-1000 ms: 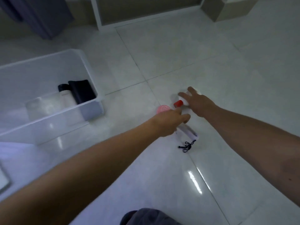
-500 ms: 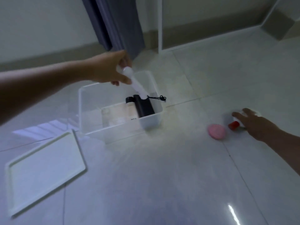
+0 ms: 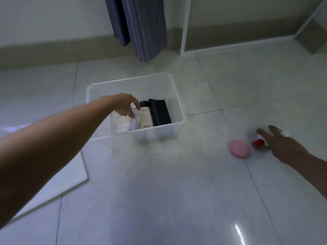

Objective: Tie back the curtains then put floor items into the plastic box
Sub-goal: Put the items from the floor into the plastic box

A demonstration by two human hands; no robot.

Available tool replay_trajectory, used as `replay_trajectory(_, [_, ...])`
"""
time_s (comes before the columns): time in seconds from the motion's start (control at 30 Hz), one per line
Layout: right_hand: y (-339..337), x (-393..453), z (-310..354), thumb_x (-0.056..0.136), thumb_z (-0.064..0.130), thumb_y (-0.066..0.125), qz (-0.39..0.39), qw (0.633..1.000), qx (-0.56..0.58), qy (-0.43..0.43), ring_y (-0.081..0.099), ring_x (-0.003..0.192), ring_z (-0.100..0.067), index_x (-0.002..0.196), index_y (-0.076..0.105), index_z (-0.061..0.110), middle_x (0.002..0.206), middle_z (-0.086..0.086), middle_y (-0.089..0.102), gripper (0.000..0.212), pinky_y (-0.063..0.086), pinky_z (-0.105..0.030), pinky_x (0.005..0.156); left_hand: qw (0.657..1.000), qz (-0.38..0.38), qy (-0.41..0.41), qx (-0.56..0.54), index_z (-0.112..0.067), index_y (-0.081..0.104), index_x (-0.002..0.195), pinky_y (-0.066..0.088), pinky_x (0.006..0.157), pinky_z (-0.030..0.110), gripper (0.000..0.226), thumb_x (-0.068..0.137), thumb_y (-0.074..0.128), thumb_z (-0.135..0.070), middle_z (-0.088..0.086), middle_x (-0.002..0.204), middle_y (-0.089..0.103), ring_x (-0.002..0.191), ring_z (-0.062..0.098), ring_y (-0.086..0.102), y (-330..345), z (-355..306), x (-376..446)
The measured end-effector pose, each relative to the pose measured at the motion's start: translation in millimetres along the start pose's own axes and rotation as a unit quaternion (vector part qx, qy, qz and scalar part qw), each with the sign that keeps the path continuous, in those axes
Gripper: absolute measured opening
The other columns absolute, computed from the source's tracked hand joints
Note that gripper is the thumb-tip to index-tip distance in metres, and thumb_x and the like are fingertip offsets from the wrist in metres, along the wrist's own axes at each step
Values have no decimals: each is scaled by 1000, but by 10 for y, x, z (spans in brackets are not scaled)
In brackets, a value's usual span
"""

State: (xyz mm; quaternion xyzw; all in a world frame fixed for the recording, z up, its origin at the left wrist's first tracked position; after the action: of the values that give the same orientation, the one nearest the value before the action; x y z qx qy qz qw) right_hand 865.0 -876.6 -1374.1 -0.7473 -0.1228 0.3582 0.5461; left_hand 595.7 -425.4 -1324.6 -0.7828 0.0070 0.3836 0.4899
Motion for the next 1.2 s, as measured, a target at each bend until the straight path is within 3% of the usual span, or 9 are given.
replay_trajectory(0.17, [-23, -47, 32, 93, 8, 44, -6, 1000, 10, 13, 40, 133, -43, 151, 26, 23, 159, -17, 13, 63, 45, -50, 99, 1000, -10, -26, 2, -19, 61, 123, 43, 53, 20, 41, 83, 73, -18, 11, 101, 62, 58, 13, 55, 89, 181, 195])
replay_trajectory(0.3, [-48, -69, 88, 91, 2, 47, 2, 1000, -27, 1, 38, 135, -39, 151, 25, 23, 159, -16, 10, 67, 43, -45, 99, 998, -40, -41, 11, -11, 57, 127, 48, 78, 32, 44, 86, 70, -22, 16, 120, 60, 86, 28, 62, 104, 267, 199])
replay_trajectory(0.6, [-100, -74, 118, 88, 0, 51, -18, 999, -35, 3, 51, 120, -45, 146, 36, 25, 154, -19, 15, 65, 54, -49, 84, 986, -119, -54, -107, -4, 50, 119, 54, 78, 40, 42, 86, 70, -21, 21, 112, 62, 83, 32, 68, 86, 408, 38])
replay_trajectory(0.8, [-218, -71, 160, 92, 9, 52, -17, 1000, -22, 9, 55, 112, -40, 148, 30, 23, 148, -18, 23, 62, 50, -42, 90, 987, -137, -39, -70, -7, 52, 120, 50, 77, 35, 42, 88, 67, -29, 16, 120, 59, 86, 28, 62, -32, 389, -77])
replay_trajectory(0.87, [-366, -55, 279, 91, 15, 56, -41, 999, 21, -8, 64, 88, -40, 148, 28, 23, 145, -16, 29, 64, 55, -46, 76, 985, -170, -7, -32, -7, 56, 120, 46, 86, 34, 36, 90, 64, -25, 16, 124, 59, 101, 30, 58, -160, 302, -154])
replay_trajectory(0.97, [-754, -36, 631, 86, 21, 62, -109, 992, 27, -59, 59, 90, -38, 144, 30, 25, 134, -10, 44, 66, 54, -43, 65, 968, -247, 52, -14, -12, 63, 113, 46, 81, 32, 22, 92, 61, -20, 12, 117, 62, 98, 26, 59, -430, 149, -372])
replay_trajectory(1.07, [-1371, -100, 1089, 78, 21, 67, -210, 972, 37, -103, 51, 102, -42, 132, 42, 17, 118, -19, 56, 60, 51, -49, 74, 928, -361, 91, -5, -13, 66, 106, 48, 76, 35, 16, 93, 57, -15, 11, 111, 62, 94, 28, 61, -708, 129, -756])
replay_trajectory(1.13, [-1794, -153, 1327, 78, 23, 66, -246, 956, 126, -103, 47, 115, -42, 126, 45, 14, 120, -24, 53, 53, 47, -52, 89, 902, -420, 95, 2, -11, 64, 108, 47, 83, 40, 18, 93, 55, -12, 13, 115, 60, 103, 32, 57, -814, 205, -993])
replay_trajectory(1.2, [-2184, -217, 1574, 77, 29, 60, -261, 928, 246, -104, 51, 109, -38, 114, 49, 11, 115, -22, 55, 43, 46, -43, 85, 886, -457, 80, -4, -9, 61, 115, 44, 91, 42, 23, 93, 55, -12, 15, 122, 56, 112, 33, 52, -844, 345, -1139])
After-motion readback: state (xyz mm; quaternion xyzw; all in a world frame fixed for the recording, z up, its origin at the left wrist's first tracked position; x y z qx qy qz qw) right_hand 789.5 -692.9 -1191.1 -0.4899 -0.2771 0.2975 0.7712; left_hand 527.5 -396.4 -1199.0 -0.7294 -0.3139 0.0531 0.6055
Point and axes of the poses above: each hand's wrist, its own x-axis towards the middle knuckle, its own y-axis out of the palm, z = x × y, the point moved 10 cm from there along x, towards the middle knuckle
